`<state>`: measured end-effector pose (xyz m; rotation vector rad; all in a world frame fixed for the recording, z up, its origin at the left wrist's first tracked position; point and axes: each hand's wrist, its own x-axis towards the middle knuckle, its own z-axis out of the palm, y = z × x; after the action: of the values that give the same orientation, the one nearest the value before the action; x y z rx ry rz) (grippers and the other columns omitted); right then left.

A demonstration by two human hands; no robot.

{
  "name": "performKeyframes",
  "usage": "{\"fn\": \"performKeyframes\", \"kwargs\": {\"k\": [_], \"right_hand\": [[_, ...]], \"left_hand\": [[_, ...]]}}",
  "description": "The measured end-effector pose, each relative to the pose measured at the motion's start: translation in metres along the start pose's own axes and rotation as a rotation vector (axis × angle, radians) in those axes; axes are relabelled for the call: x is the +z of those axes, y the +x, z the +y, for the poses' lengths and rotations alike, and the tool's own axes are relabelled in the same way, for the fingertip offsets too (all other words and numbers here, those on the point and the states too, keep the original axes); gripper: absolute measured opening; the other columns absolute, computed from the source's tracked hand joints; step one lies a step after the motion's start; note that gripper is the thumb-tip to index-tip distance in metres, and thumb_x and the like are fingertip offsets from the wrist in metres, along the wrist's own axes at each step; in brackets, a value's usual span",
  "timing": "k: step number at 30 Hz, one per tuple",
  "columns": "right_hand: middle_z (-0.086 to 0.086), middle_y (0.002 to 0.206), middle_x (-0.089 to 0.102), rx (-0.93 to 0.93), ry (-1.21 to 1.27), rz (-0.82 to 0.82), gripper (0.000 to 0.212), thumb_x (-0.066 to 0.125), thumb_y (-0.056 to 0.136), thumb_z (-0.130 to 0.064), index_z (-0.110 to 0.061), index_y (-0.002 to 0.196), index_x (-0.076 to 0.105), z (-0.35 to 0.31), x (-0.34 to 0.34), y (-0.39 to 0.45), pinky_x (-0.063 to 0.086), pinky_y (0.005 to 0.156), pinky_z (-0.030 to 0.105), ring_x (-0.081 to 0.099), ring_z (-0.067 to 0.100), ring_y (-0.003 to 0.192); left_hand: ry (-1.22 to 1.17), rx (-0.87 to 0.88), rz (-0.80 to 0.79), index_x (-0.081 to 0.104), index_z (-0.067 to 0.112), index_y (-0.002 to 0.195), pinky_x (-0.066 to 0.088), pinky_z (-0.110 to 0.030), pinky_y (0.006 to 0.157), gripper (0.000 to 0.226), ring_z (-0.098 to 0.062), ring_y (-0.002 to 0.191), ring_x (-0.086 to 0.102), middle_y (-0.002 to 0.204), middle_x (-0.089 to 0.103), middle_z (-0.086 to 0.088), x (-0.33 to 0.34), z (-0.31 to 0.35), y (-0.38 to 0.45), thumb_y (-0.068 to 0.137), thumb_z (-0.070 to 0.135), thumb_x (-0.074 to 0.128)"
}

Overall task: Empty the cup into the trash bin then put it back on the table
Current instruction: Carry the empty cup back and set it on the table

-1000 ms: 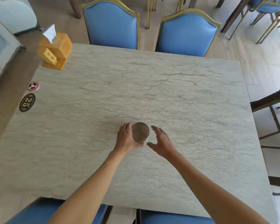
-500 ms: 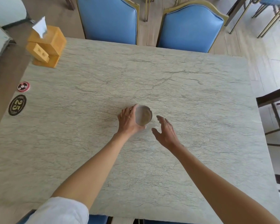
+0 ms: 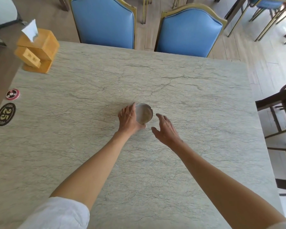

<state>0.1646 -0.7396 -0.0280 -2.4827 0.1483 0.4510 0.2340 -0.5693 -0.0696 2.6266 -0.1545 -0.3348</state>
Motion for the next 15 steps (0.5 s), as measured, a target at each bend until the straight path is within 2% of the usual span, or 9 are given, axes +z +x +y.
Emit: {"fn": "performKeyframes", "kwargs": {"k": [3,6,10,15], "right_hand": [[0.023,0.154,0.045,0.004,0.015,-0.010,0.070,0.064,0.097,-0.021,-0.001,0.154,0.029,-0.002,0.004,-0.002,0.039,0.113,0.047,0.041,0.039,0.143],[0.024,0.154,0.045,0.007,0.032,-0.018,0.069,0.063,0.098,-0.020,0.000,0.154,0.027,0.000,0.010,-0.001,0.037,0.115,0.048,0.042,0.040,0.144],[0.025,0.157,0.043,-0.022,0.080,-0.018,0.074,0.063,0.095,-0.012,0.000,0.157,0.023,-0.002,0.016,0.001,0.035,0.116,0.046,0.041,0.040,0.145],[0.027,0.147,0.053,-0.044,0.104,-0.001,0.078,0.066,0.088,-0.004,-0.001,0.155,0.026,-0.015,0.020,0.008,0.046,0.103,0.048,0.053,0.046,0.132]], "left_hand": [[-0.042,-0.021,0.019,0.026,0.013,0.149,0.031,-0.050,0.109,0.130,-0.031,0.132,0.042,0.143,0.046,-0.009,0.001,-0.006,-0.008,0.046,0.072,0.079],[-0.061,0.004,0.054,0.037,0.013,0.143,0.034,-0.050,0.105,0.123,-0.030,0.127,0.046,0.137,0.051,-0.009,0.004,-0.015,-0.012,0.047,0.079,0.074],[-0.077,-0.004,0.054,0.047,0.015,0.134,0.035,-0.046,0.101,0.106,-0.029,0.120,0.050,0.127,0.057,-0.006,0.000,-0.017,-0.009,0.049,0.068,0.079],[-0.083,-0.026,0.038,0.048,0.016,0.132,0.037,-0.048,0.100,0.100,-0.029,0.116,0.052,0.123,0.058,-0.005,-0.007,-0.021,-0.002,0.050,0.065,0.079]]}}
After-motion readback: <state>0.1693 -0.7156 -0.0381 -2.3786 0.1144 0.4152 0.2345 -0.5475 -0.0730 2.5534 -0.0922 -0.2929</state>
